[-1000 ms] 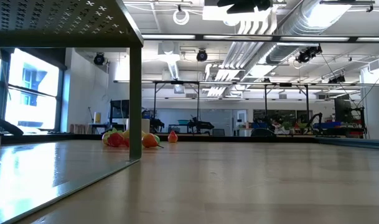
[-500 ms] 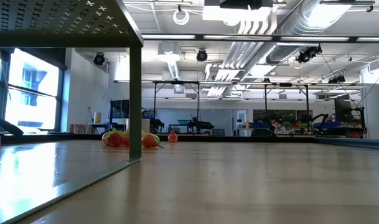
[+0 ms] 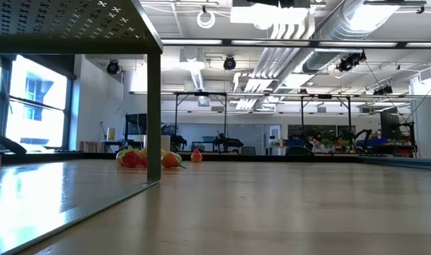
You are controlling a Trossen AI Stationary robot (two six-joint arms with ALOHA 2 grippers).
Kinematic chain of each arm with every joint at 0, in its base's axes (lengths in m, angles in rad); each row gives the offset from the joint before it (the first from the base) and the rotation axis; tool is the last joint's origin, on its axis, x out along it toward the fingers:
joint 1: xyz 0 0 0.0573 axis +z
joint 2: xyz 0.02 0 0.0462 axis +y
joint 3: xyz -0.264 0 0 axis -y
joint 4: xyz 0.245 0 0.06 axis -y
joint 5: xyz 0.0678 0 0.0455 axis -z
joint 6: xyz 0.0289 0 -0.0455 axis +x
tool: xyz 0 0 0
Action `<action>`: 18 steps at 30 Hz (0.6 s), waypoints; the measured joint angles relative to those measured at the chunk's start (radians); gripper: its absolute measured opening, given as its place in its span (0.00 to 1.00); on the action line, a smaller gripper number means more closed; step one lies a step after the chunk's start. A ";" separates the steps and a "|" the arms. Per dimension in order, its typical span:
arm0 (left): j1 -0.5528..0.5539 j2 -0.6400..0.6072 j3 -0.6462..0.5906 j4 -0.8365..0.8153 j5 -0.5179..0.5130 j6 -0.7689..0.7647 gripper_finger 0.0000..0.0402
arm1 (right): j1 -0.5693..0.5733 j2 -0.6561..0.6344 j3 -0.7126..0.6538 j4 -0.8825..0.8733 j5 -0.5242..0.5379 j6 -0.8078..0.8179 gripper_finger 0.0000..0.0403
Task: Pick & Place Fruit
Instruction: Put the lemon into the red strainer bowl on the shelf
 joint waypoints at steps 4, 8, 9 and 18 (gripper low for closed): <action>0.070 -0.028 0.000 -0.040 0.004 0.016 0.68 | 0.000 0.014 0.000 0.052 0.034 0.025 0.85; 0.186 -0.070 0.000 -0.128 0.079 -0.008 0.68 | -0.014 0.027 0.000 0.099 0.188 0.059 0.85; 0.221 -0.078 0.000 -0.156 0.121 -0.009 0.68 | -0.026 0.028 0.000 0.095 0.221 0.076 0.85; 0.542 -0.061 -0.001 -0.261 0.448 0.061 0.68 | -0.147 0.029 0.000 0.081 0.281 0.243 0.85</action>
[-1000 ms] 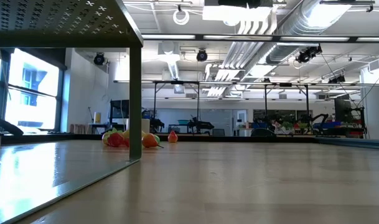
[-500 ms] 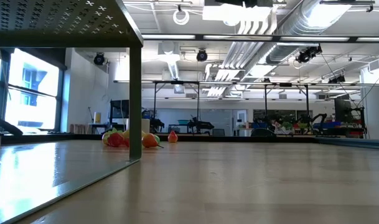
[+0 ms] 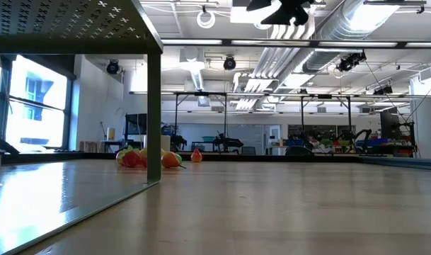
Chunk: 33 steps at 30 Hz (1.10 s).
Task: Pick & Place Fruit
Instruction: Put the lemon into the red strainer bowl on the shelf
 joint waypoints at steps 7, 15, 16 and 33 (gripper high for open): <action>0.249 0.065 0.000 0.005 0.200 0.185 0.68 | -0.090 0.000 0.000 0.014 -0.052 -0.005 0.85; 0.559 0.156 0.000 0.041 0.554 0.319 0.68 | -0.165 0.000 0.000 0.014 -0.109 -0.025 0.85; 0.590 0.172 0.000 0.041 0.588 0.329 0.68 | -0.172 0.000 0.000 0.014 -0.109 -0.033 0.85; 0.792 0.525 0.000 0.150 0.872 0.211 0.68 | -0.282 -0.001 0.000 -0.047 -0.166 0.022 0.85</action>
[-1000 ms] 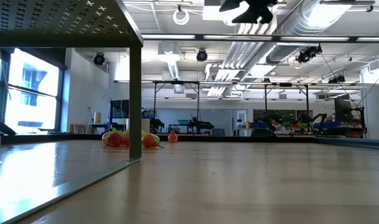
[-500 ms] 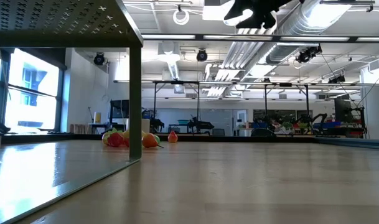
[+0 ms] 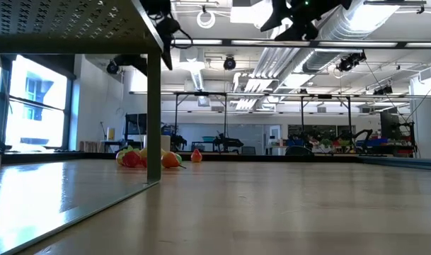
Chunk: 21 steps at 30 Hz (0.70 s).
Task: Pick & Place Fruit
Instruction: Put the lemon into the red strainer bowl on the shelf
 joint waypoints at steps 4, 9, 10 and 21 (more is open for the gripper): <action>-0.003 0.045 0.000 -0.015 0.017 -0.039 0.68 | -0.027 0.002 0.000 -0.001 -0.076 0.000 0.85; -0.020 0.088 0.000 -0.010 0.019 -0.105 0.68 | -0.050 0.020 0.000 -0.004 -0.098 -0.001 0.85; -0.030 0.096 0.000 -0.009 0.017 -0.126 0.68 | -0.056 0.023 0.000 -0.003 -0.097 -0.001 0.85; -0.157 0.128 0.000 -0.007 -0.150 -0.258 0.68 | -0.065 0.079 0.000 0.000 -0.157 -0.030 0.85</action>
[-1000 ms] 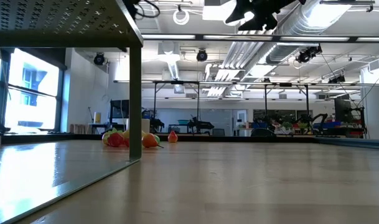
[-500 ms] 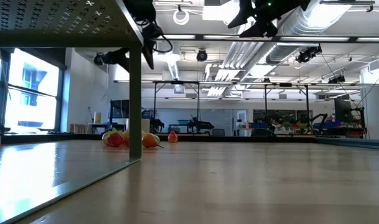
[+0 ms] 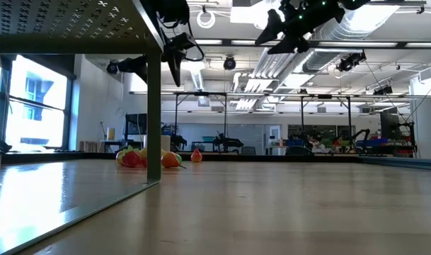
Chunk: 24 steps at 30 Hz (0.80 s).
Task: Pick & Place Fruit
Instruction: Put the lemon into the red strainer bowl on the shelf
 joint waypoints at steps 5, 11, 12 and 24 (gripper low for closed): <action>-0.042 0.000 0.000 -0.033 -0.024 0.023 0.68 | 0.000 0.019 0.000 0.000 -0.023 -0.032 0.85; -0.099 0.001 -0.070 -0.096 -0.137 -0.036 0.68 | 0.000 0.021 0.000 -0.001 -0.023 -0.098 0.85; -0.108 0.001 -0.090 -0.089 -0.152 -0.049 0.68 | -0.002 0.021 0.000 -0.001 -0.024 -0.106 0.85; -0.164 0.001 -0.306 0.195 -0.264 -0.050 0.68 | -0.013 0.021 0.000 -0.001 -0.024 -0.125 0.85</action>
